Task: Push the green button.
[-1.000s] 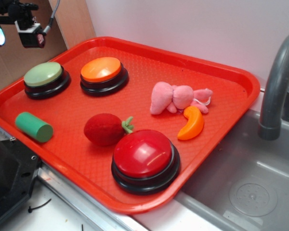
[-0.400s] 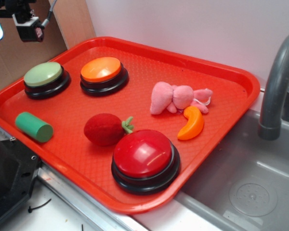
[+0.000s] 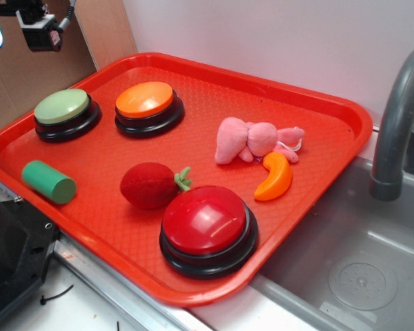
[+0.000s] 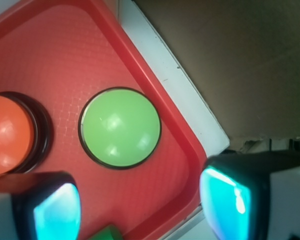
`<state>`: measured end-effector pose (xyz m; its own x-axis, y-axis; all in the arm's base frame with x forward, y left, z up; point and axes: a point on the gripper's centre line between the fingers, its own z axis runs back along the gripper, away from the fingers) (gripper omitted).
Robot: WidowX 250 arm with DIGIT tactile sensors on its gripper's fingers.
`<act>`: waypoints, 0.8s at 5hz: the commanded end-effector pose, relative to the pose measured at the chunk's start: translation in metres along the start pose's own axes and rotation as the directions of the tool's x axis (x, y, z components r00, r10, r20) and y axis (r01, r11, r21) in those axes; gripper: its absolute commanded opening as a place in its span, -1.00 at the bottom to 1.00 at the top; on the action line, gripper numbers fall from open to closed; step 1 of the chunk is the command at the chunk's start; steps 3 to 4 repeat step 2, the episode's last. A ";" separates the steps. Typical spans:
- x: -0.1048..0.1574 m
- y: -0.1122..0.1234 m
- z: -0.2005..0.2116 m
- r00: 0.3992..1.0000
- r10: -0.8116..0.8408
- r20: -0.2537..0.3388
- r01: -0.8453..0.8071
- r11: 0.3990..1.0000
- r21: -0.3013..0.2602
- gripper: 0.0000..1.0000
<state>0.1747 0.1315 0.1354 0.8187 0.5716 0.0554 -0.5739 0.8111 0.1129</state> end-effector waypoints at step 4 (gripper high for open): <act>0.002 0.006 0.044 0.989 -0.029 0.146 0.029 1.000 -0.001 1.00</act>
